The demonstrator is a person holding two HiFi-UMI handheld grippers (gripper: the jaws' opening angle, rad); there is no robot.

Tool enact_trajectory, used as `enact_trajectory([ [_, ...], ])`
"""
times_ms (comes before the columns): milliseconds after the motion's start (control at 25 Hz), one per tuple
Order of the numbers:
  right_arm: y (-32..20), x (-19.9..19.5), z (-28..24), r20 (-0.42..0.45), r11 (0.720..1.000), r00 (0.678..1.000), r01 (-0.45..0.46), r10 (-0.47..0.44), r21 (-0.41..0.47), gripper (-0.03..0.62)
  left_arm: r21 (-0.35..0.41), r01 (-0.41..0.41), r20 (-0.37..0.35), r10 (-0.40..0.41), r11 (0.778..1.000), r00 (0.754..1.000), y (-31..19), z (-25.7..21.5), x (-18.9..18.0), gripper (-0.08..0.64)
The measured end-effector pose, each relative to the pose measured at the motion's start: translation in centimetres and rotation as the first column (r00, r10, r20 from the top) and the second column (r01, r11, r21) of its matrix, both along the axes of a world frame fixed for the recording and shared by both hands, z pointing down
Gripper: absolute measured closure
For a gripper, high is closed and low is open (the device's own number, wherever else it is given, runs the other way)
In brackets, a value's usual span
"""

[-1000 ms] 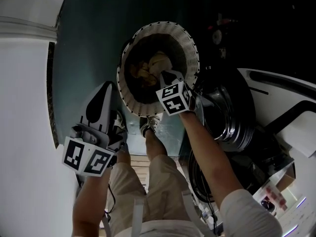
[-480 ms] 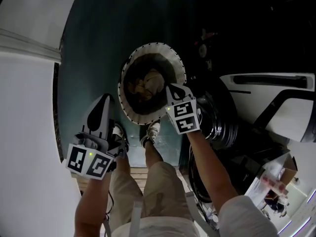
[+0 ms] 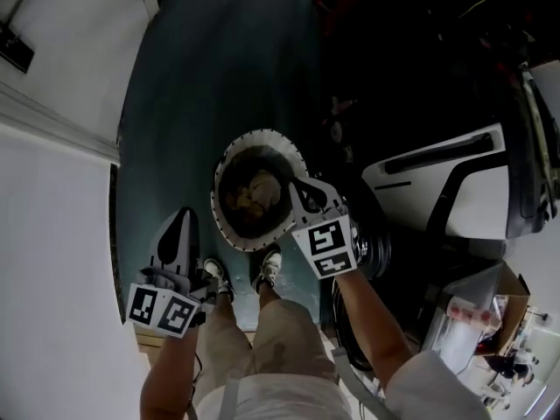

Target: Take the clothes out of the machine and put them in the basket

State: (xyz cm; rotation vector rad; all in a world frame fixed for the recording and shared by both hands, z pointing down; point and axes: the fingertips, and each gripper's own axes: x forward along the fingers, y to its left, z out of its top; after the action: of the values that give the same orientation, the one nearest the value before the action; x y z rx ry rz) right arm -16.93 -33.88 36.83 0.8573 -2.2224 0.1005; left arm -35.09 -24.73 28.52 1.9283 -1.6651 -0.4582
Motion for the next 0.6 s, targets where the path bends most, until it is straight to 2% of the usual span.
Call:
enact_trajectory([
  [240, 2.2, -0.6, -7.5, 0.052, 0.997, 0.997, 0.045, -0.048, 0.061, 0.580, 0.069, 0.023, -0.002, -0.023, 0.997, 1.000, 0.9, -6.7, -0.6, 0.546],
  [600, 5.0, 0.2, -18.3, 0.147, 0.984, 0.986, 0.056, -0.081, 0.169, 0.580, 0.142, 0.056, 0.004, -0.057, 0.988, 0.998, 3.0, -14.8, -0.5, 0.546],
])
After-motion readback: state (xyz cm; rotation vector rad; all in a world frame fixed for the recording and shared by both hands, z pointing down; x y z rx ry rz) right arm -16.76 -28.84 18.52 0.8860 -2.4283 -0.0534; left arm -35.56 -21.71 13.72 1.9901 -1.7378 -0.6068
